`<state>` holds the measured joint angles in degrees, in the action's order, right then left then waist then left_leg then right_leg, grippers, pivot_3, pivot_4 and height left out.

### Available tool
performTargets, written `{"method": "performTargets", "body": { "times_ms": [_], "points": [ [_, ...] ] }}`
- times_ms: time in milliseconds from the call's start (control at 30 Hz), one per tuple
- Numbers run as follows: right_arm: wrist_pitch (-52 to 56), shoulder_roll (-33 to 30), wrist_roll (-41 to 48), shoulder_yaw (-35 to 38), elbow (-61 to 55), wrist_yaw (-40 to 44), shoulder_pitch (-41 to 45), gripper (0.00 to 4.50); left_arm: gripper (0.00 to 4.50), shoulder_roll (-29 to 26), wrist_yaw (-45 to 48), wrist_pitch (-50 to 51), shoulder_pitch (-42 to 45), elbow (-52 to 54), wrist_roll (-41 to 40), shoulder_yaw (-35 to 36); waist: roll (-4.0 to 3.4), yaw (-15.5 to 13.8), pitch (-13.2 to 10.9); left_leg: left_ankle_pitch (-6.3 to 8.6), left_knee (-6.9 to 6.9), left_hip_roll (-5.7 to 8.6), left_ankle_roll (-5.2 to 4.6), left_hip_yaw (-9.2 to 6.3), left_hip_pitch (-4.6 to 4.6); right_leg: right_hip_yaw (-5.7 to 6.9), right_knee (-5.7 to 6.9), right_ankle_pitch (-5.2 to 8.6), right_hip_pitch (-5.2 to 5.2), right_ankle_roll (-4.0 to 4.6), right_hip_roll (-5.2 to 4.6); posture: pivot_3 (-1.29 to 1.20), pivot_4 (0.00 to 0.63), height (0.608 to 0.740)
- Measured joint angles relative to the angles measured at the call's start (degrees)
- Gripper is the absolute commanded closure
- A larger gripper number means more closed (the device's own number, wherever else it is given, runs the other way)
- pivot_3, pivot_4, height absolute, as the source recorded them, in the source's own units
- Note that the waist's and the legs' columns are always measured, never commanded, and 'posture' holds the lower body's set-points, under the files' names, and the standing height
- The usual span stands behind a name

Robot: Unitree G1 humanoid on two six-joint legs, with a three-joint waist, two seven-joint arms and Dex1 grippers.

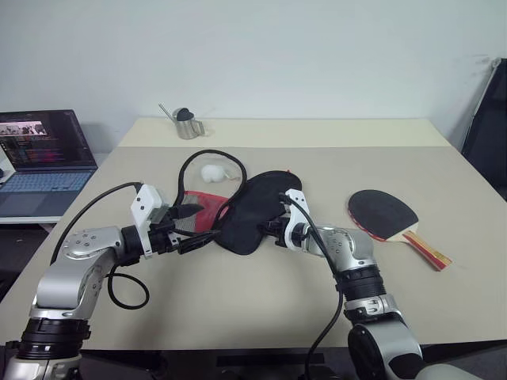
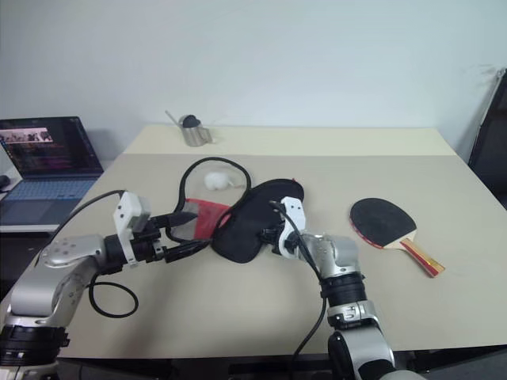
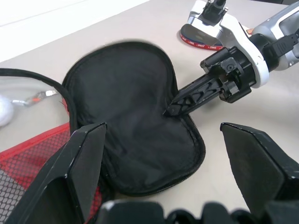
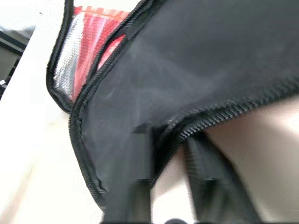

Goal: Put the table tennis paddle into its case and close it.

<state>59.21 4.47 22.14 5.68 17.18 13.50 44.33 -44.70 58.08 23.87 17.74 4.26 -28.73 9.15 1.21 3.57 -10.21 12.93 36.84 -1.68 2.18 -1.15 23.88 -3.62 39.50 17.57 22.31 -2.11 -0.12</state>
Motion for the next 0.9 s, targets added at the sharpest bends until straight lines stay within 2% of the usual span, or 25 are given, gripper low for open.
{"method": "performTargets", "body": {
  "times_ms": [267,467,767,900],
  "points": [
    [1.9,-6.5,0.7,2.6,0.0,0.4,0.2,4.49,0.24,2.0,0.1,0.0,1.9,0.6,0.1,-3.1,0.01,-0.4,0.0,0.0,0.0,0.02,0.0,0.01,0.02,0.0,-0.03,0.0,0.0,0.0,0.0,0.0,0.15,0.74],
    [3.5,-13.7,1.2,3.5,0.6,2.5,1.1,4.49,0.24,2.8,0.3,0.0,3.4,1.2,0.1,-4.9,0.01,-0.4,0.0,0.0,-0.01,0.03,0.0,0.04,0.02,-0.02,-0.06,0.0,-0.01,0.0,0.0,0.0,0.15,0.74],
    [4.1,-24.8,0.2,1.1,5.1,9.0,2.3,4.49,0.24,5.1,1.4,0.0,6.1,1.3,0.5,-8.1,0.02,-0.4,0.0,0.0,-0.02,0.05,-0.01,0.09,0.04,-0.06,-0.11,0.0,-0.01,-0.01,0.01,0.0,0.15,0.74],
    [3.6,-27.6,-1.0,-0.7,6.8,11.7,3.2,4.49,0.24,5.8,1.5,0.0,6.6,1.3,0.8,-9.0,0.02,-0.4,0.0,0.0,-0.02,0.04,-0.01,0.1,0.04,-0.08,-0.12,0.0,-0.01,-0.01,0.02,0.0,0.15,0.74]
  ]
}}
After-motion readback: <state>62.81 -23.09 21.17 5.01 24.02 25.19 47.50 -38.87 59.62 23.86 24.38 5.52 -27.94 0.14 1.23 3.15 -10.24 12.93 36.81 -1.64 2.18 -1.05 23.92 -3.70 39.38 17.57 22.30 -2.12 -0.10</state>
